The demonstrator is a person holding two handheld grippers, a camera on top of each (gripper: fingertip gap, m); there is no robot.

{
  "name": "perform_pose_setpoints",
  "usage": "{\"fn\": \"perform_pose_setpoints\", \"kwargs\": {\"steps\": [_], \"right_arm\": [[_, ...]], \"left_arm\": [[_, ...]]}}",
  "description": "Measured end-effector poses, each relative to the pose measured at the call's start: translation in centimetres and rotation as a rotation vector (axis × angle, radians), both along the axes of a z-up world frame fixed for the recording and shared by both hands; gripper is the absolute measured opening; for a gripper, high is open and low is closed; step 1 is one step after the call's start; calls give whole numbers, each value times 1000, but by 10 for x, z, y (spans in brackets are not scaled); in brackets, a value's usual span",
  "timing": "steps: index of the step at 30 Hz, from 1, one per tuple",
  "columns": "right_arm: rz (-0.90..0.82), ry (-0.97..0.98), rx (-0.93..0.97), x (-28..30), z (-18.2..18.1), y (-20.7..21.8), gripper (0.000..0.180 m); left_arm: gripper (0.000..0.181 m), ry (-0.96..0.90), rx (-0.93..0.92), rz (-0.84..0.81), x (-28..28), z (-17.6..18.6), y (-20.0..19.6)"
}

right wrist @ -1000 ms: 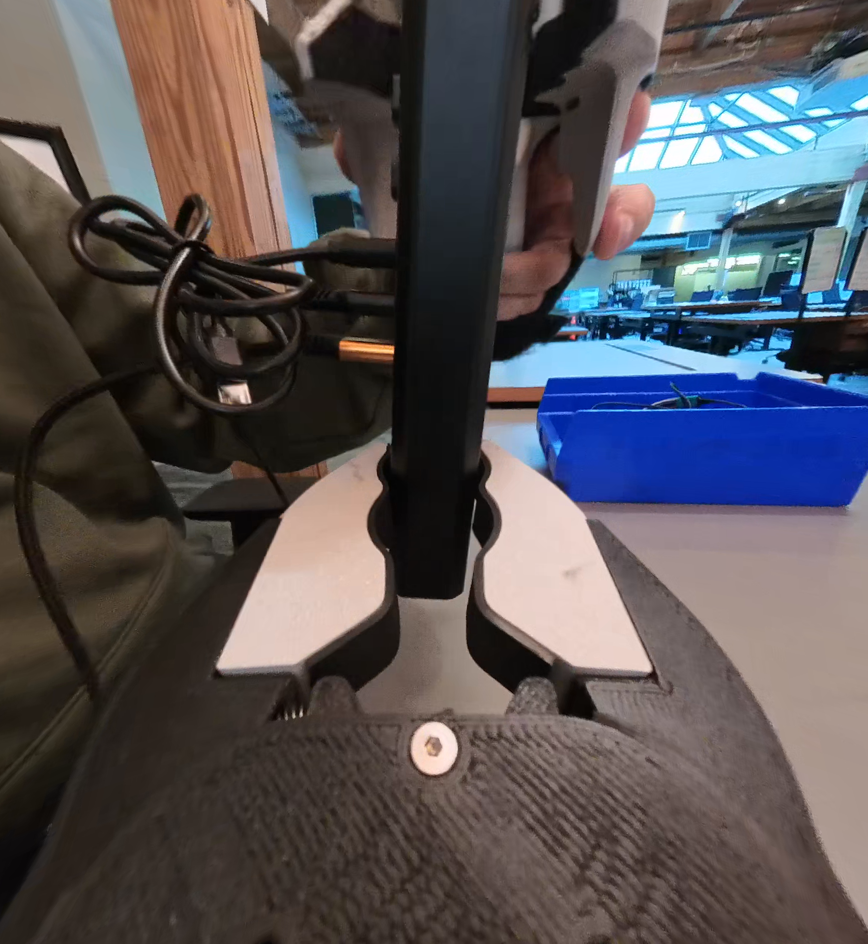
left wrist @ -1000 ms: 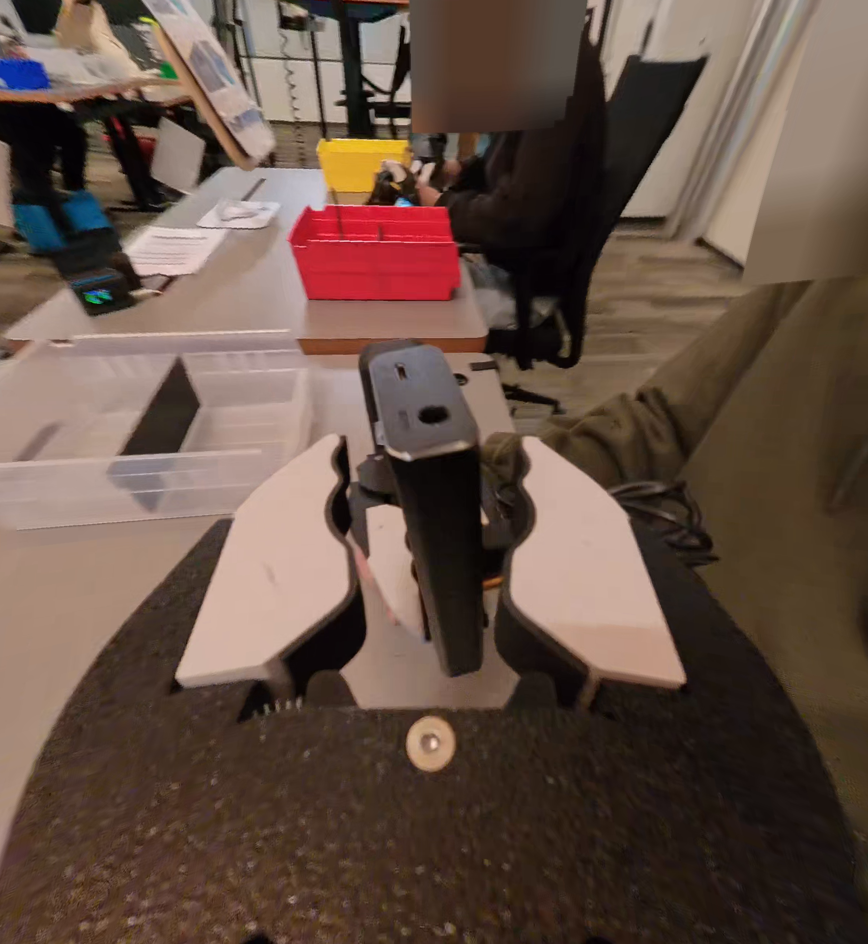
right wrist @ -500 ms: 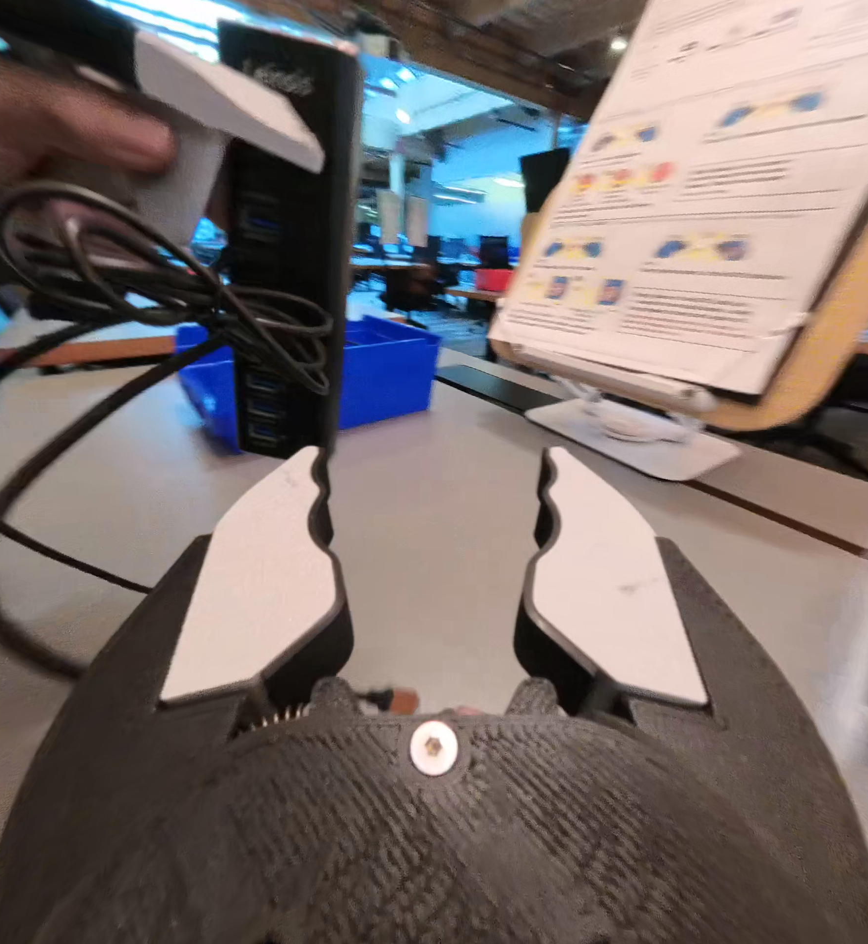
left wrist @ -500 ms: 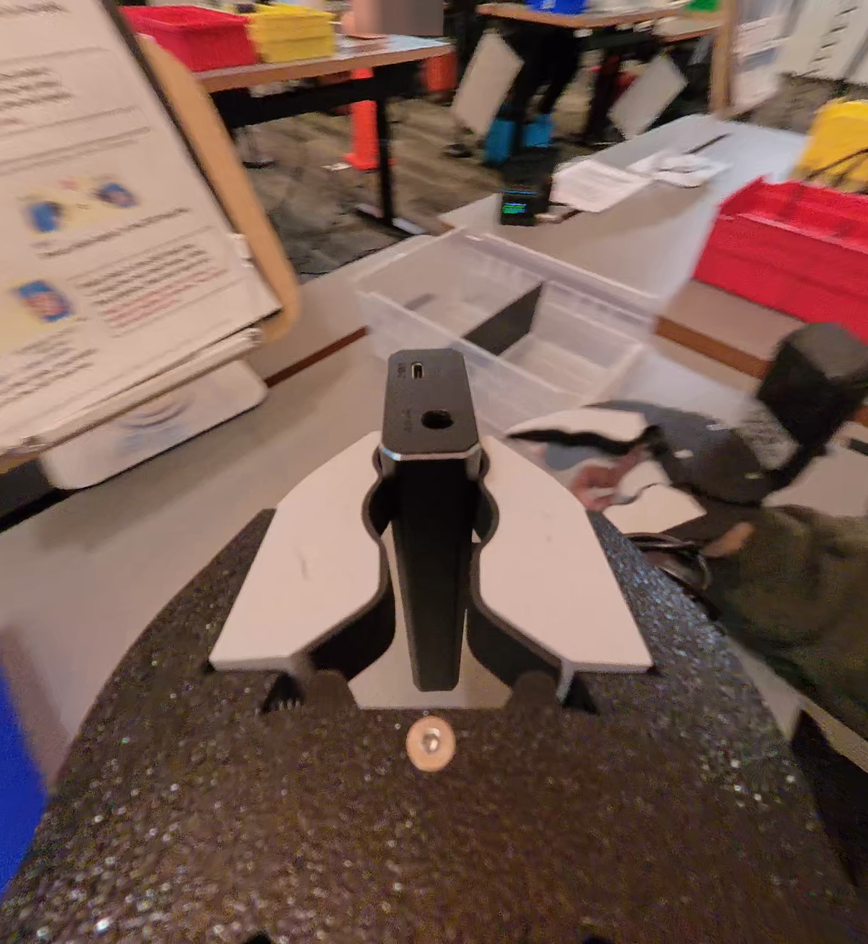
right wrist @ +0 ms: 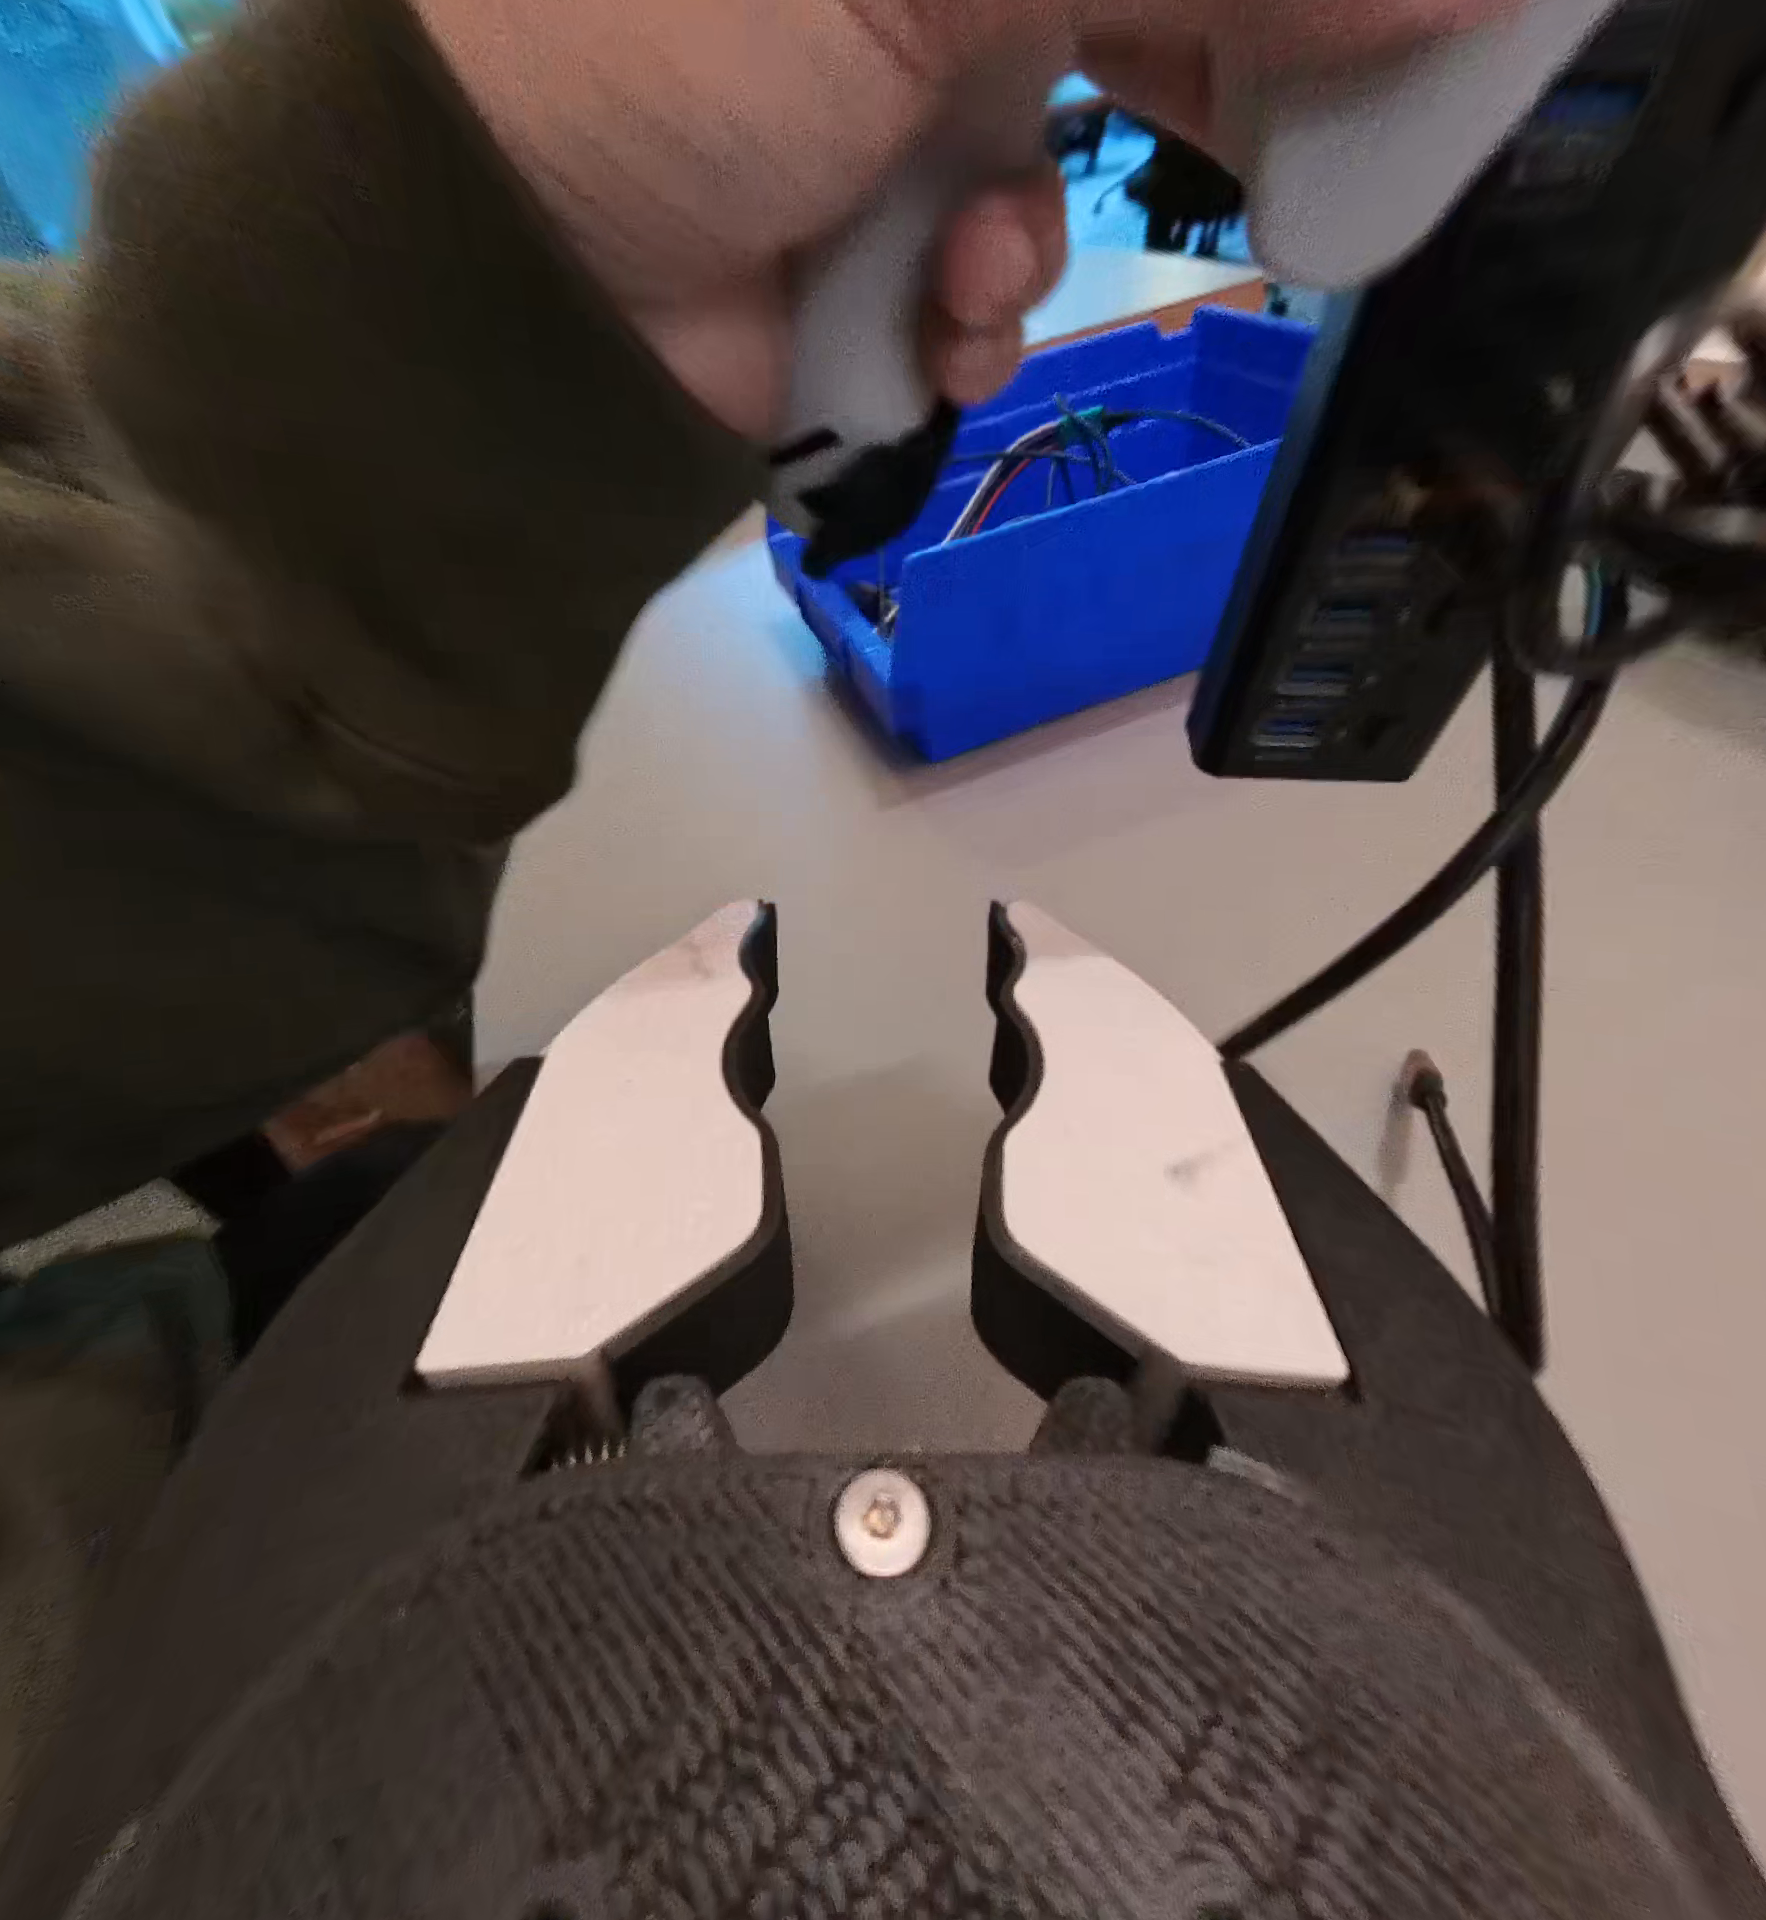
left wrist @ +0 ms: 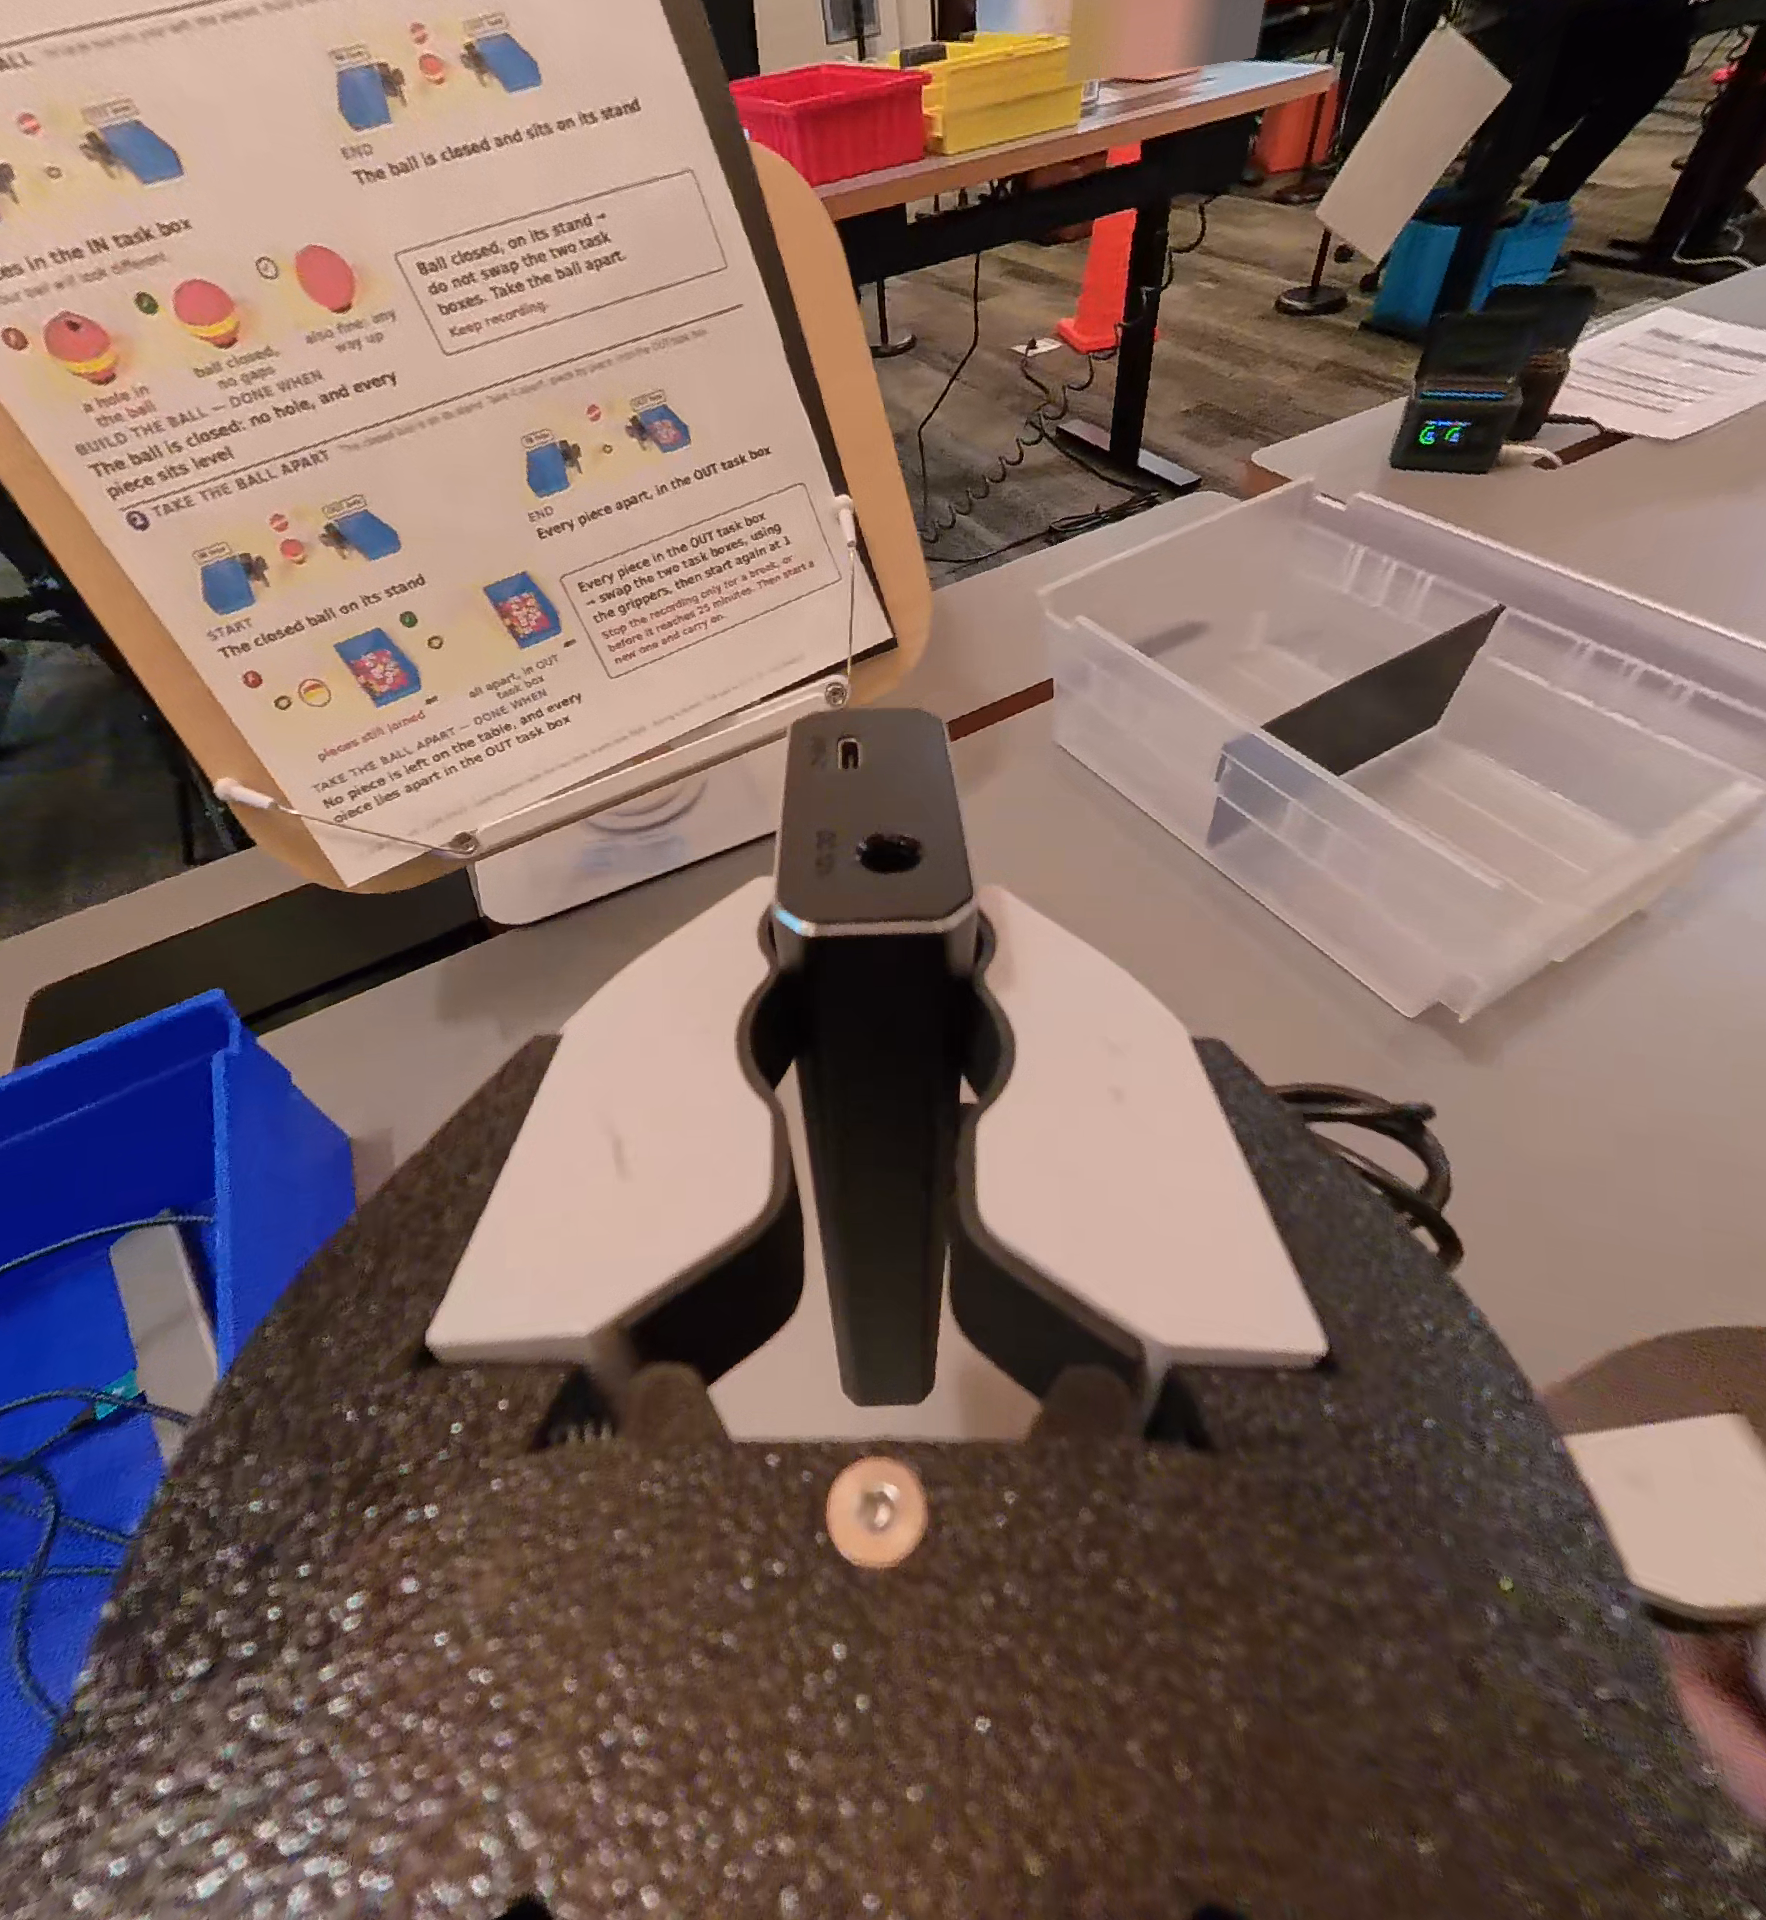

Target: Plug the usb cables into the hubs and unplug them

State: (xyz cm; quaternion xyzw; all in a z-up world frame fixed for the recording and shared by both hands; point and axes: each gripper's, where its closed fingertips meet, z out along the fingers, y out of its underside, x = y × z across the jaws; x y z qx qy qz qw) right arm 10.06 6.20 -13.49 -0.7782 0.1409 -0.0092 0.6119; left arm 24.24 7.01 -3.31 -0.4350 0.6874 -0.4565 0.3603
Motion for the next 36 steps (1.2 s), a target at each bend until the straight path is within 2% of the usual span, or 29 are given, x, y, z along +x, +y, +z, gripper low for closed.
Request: {"fn": "perform_pose_setpoints", "kwargs": {"steps": [1,4,6,10,12,15,20,25,28,33,36], "right_arm": [[-19,-1,49,4,-3,7,42],[-133,10,201,17,-10,19,49],[-232,-52,245,29,-15,18,51],[-520,-154,255,72,-16,-20,76],[-579,-198,304,86,-8,-39,87],[-522,-220,246,95,-11,-45,100],[-431,-230,298,90,-2,-48,84],[-449,-389,191,86,1,-47,63],[-366,-356,246,79,7,-49,61],[-102,-265,418,51,36,-54,61],[19,-270,423,35,43,-53,61]], "left_arm": [[29,-2,-4,8,-1,2,2],[29,-22,-38,29,-4,9,6],[29,-29,-102,21,-7,13,2],[28,-40,-237,-44,-19,21,-18],[28,-50,-233,-45,-22,20,-24],[28,-29,-218,-70,-30,13,-37],[28,-27,-242,-124,-43,7,-64],[29,-9,-237,-162,-50,0,-86],[30,-48,-202,-186,-56,5,-89],[47,-160,-162,-611,-96,24,-107],[66,-156,-140,-729,-104,12,-97]]}}
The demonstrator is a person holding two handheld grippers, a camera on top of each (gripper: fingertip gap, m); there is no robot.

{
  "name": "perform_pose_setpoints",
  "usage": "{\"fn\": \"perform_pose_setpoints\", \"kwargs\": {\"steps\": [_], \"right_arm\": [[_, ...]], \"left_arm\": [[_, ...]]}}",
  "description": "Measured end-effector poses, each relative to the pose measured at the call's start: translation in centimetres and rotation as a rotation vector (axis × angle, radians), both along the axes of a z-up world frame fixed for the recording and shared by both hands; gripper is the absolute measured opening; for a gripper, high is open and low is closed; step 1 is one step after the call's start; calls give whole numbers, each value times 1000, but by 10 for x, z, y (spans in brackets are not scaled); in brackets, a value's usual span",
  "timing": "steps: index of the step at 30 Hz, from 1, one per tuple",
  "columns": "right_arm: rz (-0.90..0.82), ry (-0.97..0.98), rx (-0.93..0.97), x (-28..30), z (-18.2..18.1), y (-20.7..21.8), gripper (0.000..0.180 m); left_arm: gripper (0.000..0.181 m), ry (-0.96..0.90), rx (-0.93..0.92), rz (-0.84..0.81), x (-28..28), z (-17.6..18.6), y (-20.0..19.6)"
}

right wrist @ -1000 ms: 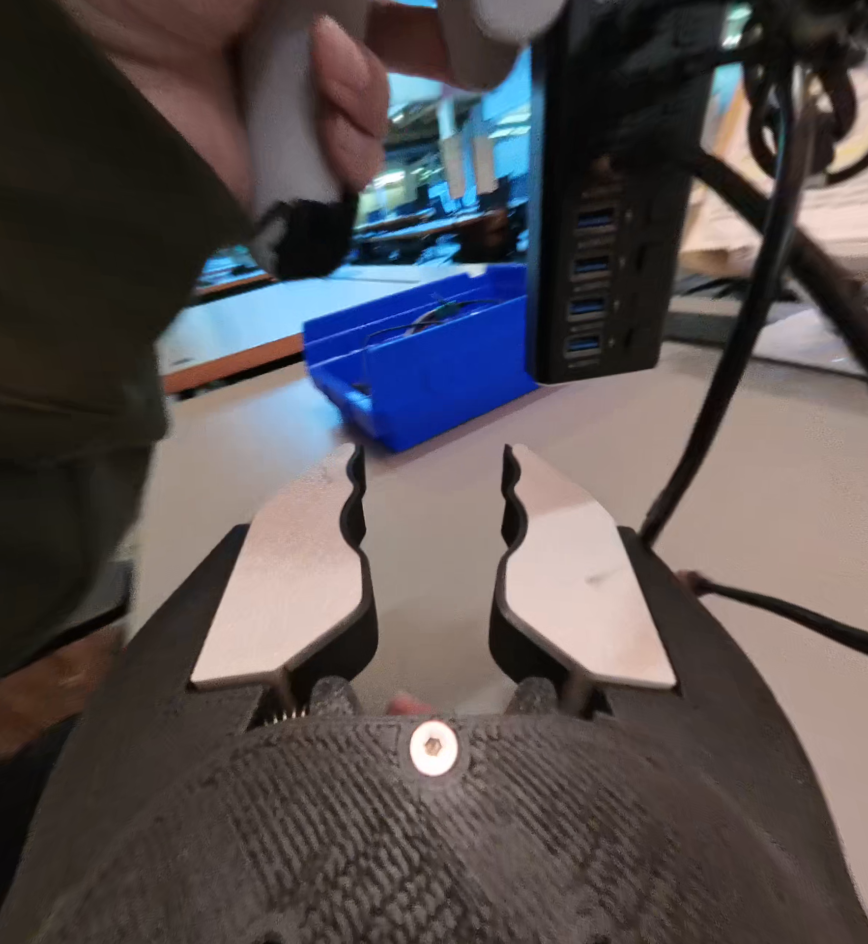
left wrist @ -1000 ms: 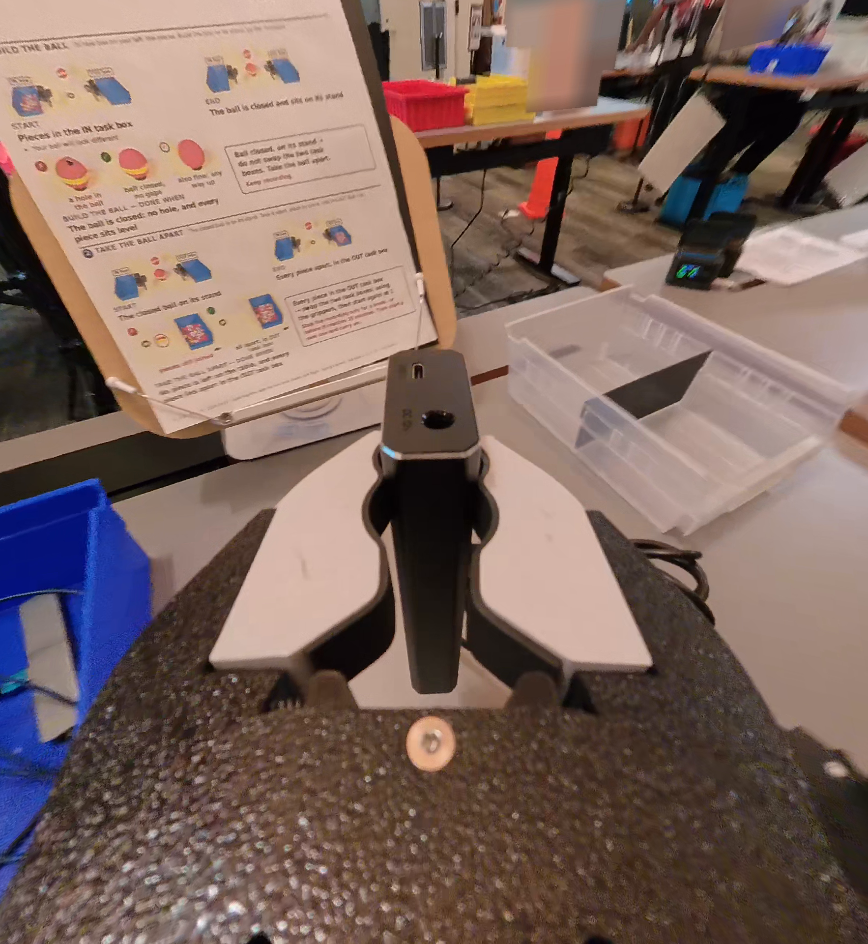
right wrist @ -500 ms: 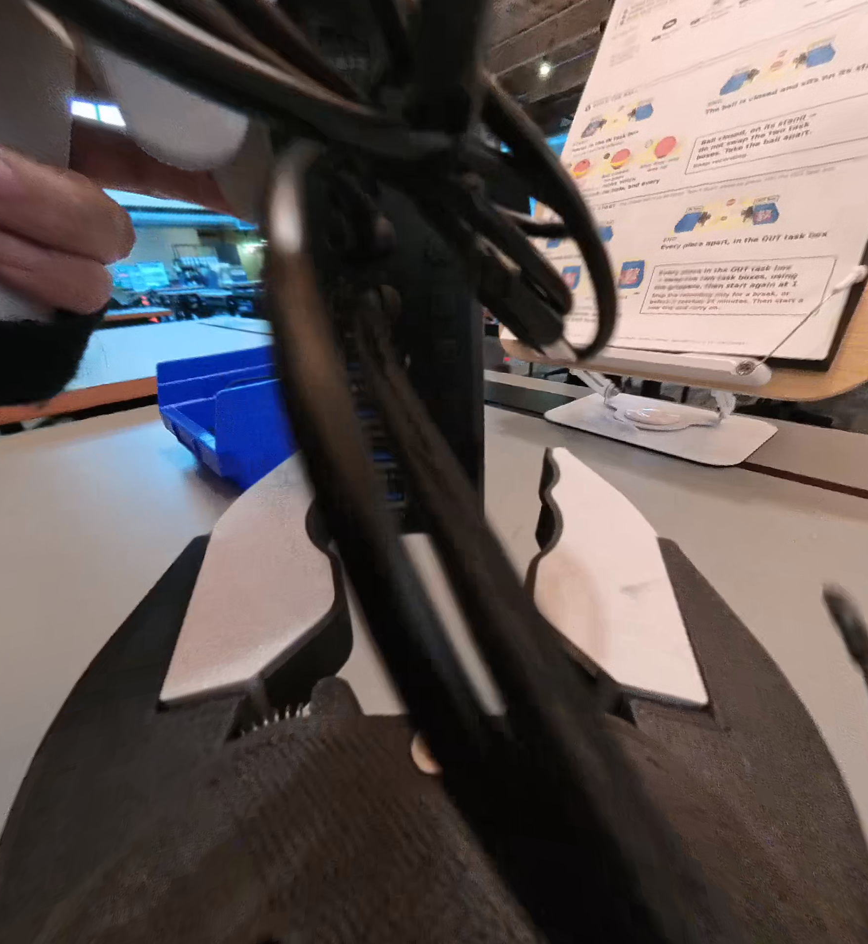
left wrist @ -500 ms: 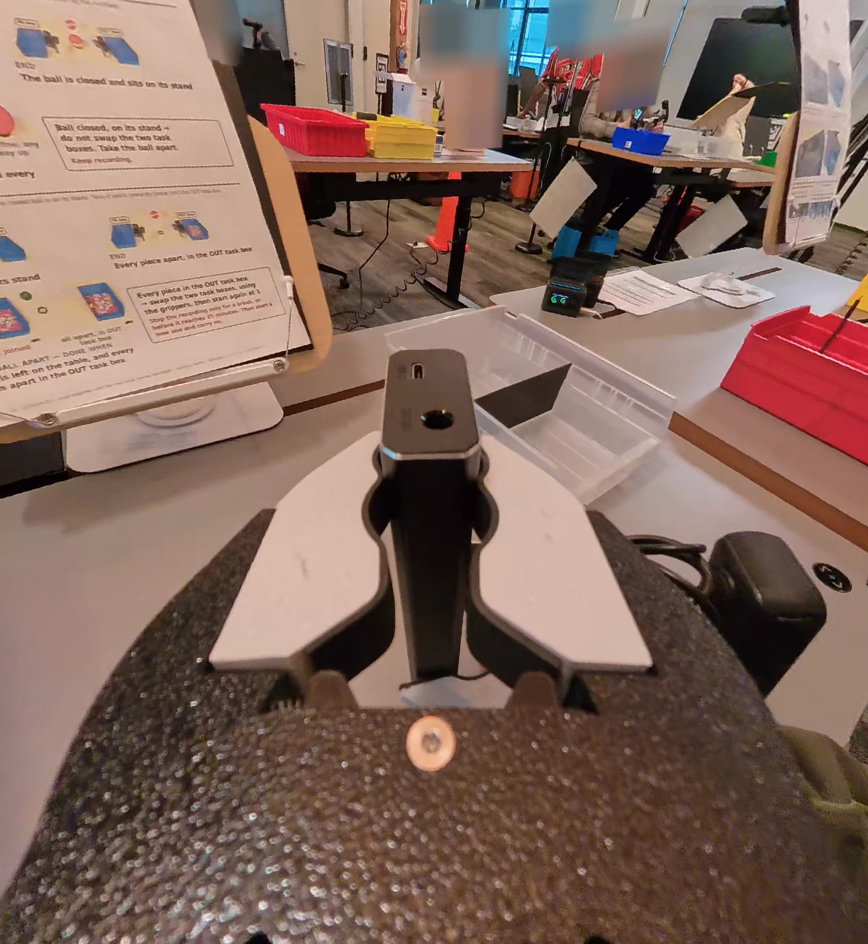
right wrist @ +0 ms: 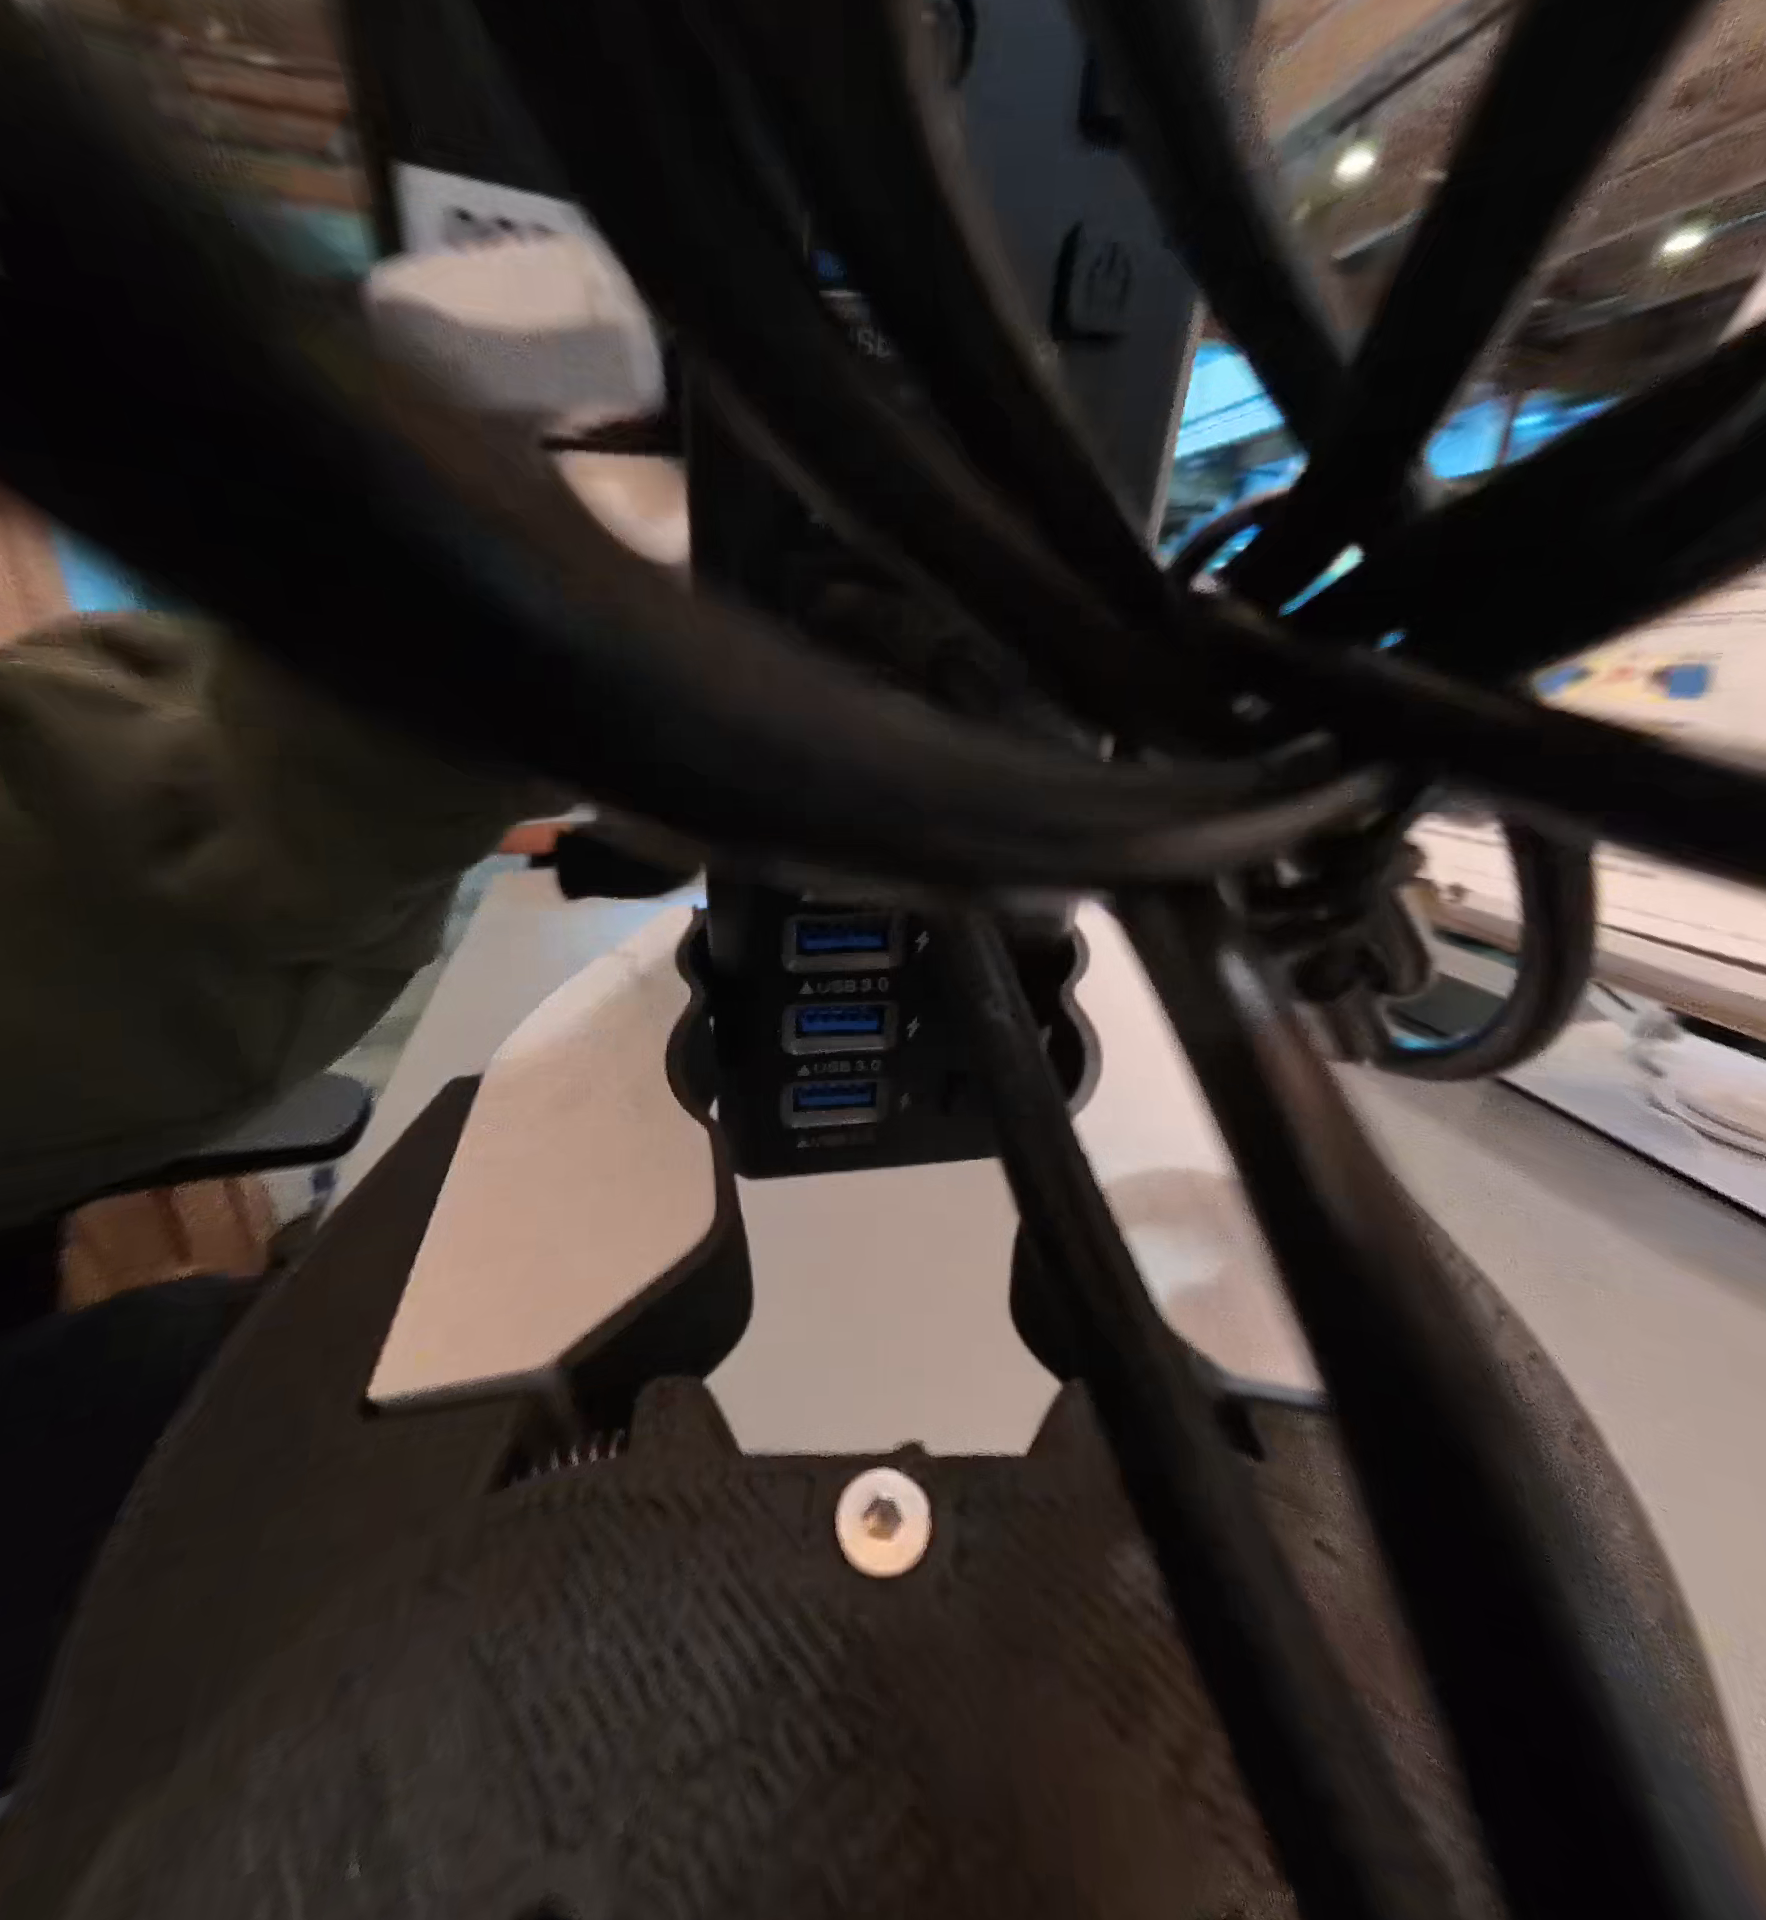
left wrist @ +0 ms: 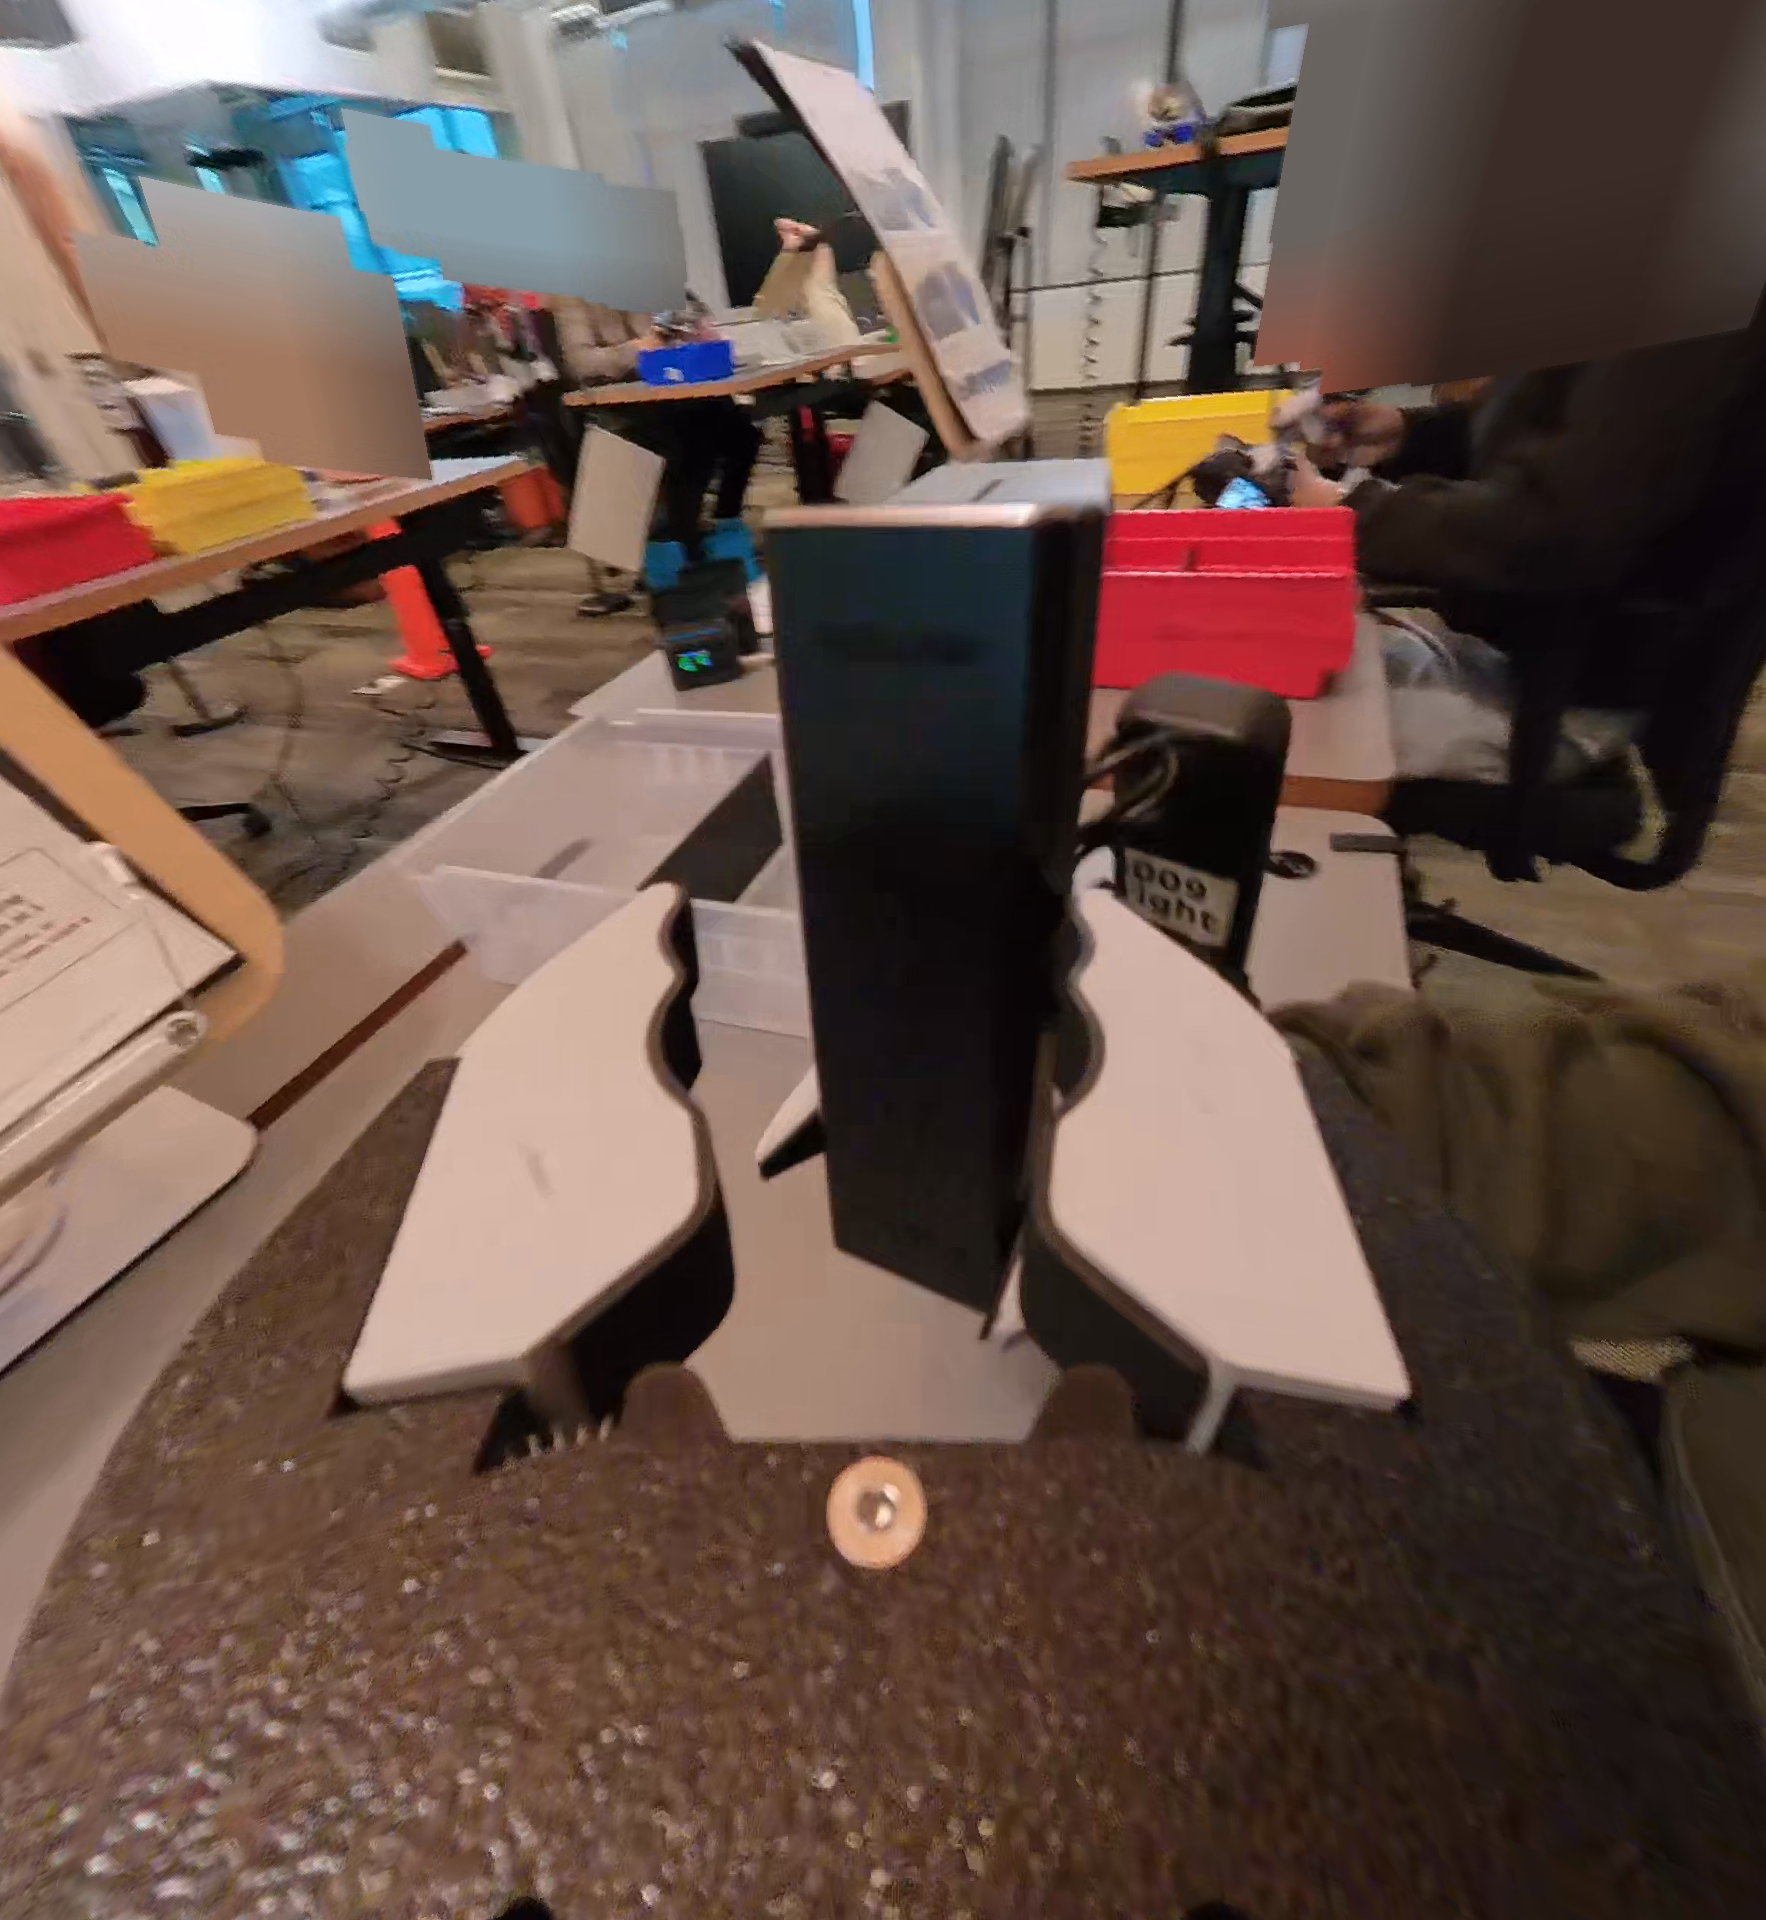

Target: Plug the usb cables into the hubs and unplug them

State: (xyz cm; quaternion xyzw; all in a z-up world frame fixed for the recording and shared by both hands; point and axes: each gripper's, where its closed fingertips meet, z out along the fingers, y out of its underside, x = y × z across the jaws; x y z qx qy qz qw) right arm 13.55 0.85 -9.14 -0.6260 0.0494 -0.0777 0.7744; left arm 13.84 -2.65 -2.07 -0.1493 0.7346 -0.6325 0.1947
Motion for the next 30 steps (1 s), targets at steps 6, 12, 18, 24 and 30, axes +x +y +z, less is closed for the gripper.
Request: {"fn": "perform_pose_setpoints", "kwargs": {"steps": [6,12,18,24,30], "right_arm": [[87,-24,-112,-17,-9,10,64],[137,-26,-191,-24,-21,16,61],[164,15,-217,-24,-31,16,62],[187,12,-275,-27,-42,20,63],[193,8,-325,-29,-57,26,61]], "left_arm": [[70,118,13,-207,-20,-32,-4],[62,107,29,-245,-23,-58,-9],[62,116,-55,-229,-19,-62,-8],[64,116,-85,-220,-22,-66,-4],[66,107,-42,-211,-22,-81,5]]}}
